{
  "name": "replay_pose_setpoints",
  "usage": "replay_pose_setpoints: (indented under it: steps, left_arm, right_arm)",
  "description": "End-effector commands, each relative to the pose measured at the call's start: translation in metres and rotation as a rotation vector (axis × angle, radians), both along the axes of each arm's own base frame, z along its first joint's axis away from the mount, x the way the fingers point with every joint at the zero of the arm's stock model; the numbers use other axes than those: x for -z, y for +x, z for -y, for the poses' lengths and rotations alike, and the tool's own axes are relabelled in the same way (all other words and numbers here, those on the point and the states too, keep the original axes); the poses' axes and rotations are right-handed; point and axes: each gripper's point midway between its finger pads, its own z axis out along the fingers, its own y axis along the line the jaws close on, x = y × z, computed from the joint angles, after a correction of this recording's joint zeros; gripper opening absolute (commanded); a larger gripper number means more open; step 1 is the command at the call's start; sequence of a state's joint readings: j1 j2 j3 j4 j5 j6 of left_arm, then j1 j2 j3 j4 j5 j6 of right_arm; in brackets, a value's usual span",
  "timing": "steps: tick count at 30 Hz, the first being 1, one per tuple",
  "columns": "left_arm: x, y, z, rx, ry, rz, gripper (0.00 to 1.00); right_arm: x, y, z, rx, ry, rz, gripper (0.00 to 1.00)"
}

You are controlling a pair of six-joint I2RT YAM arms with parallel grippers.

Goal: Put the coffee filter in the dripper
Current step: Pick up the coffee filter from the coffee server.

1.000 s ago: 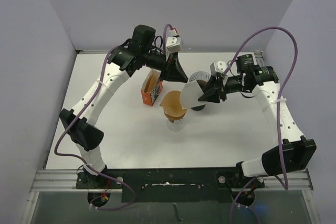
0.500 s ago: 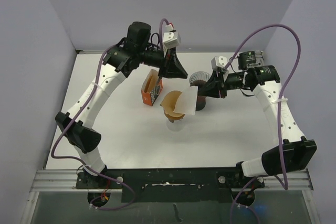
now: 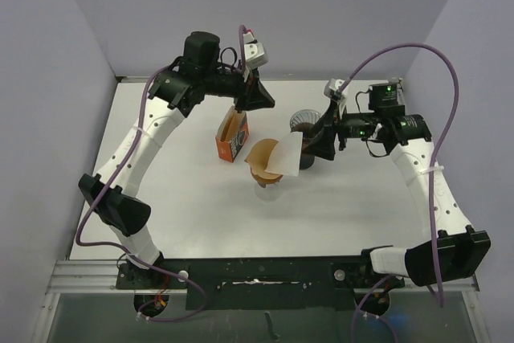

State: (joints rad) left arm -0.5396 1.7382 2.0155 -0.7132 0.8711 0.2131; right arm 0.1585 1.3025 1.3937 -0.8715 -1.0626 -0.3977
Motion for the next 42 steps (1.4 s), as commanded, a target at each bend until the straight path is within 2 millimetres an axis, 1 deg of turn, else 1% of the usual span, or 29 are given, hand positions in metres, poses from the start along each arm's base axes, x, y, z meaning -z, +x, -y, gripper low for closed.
replay_pose_setpoints:
  steps: [1, 4, 8, 16, 20, 22, 23, 25, 30, 33, 36, 39, 42]
  left_arm:
    - [-0.018, 0.002, -0.008, -0.029, -0.014, 0.099, 0.02]
    - [-0.012, 0.004, -0.01, -0.034, 0.0, 0.103, 0.02]
    - [-0.007, 0.007, -0.011, -0.041, 0.01, 0.099, 0.02]
    - [-0.008, 0.006, -0.014, -0.039, 0.014, 0.107, 0.02]
    - [-0.007, 0.004, -0.015, -0.036, 0.016, 0.107, 0.02]
    - [-0.007, 0.003, -0.015, -0.035, 0.017, 0.109, 0.02]
    - [-0.006, 0.004, -0.016, -0.037, 0.019, 0.109, 0.02]
    - [-0.006, 0.003, -0.016, -0.037, 0.02, 0.111, 0.02]
    - [-0.003, 0.004, -0.018, -0.039, 0.027, 0.115, 0.02]
    - [-0.004, 0.004, -0.018, -0.035, 0.026, 0.117, 0.02]
    - [-0.007, -0.001, -0.018, -0.007, 0.012, 0.113, 0.03]
    - [-0.011, -0.015, -0.016, 0.056, -0.01, 0.098, 0.09]
    - [-0.016, -0.032, -0.016, 0.134, -0.037, 0.075, 0.19]
  right_arm:
    - [-0.001, 0.004, -0.009, 0.079, 0.045, -0.083, 0.74]
    - [0.002, 0.007, -0.016, 0.086, 0.048, -0.108, 0.72]
    - [0.005, 0.015, -0.02, 0.098, 0.048, -0.121, 0.63]
    - [0.005, 0.018, -0.027, 0.069, 0.055, -0.118, 0.39]
    - [0.0, 0.017, -0.032, 0.04, 0.07, -0.119, 0.26]
    - [-0.004, 0.016, -0.034, 0.023, 0.081, -0.117, 0.17]
    - [-0.007, 0.015, -0.035, 0.015, 0.086, -0.115, 0.11]
    - [-0.012, 0.014, -0.036, 0.005, 0.096, -0.109, 0.05]
    - [-0.026, 0.009, -0.035, -0.027, 0.099, -0.057, 0.03]
    - [-0.038, 0.001, -0.034, -0.072, 0.103, -0.011, 0.02]
    - [-0.048, -0.008, -0.032, -0.124, 0.093, 0.071, 0.0]
    - [-0.058, -0.014, -0.028, -0.183, 0.076, 0.193, 0.0]
    - [-0.067, -0.018, -0.023, -0.249, 0.062, 0.34, 0.0]
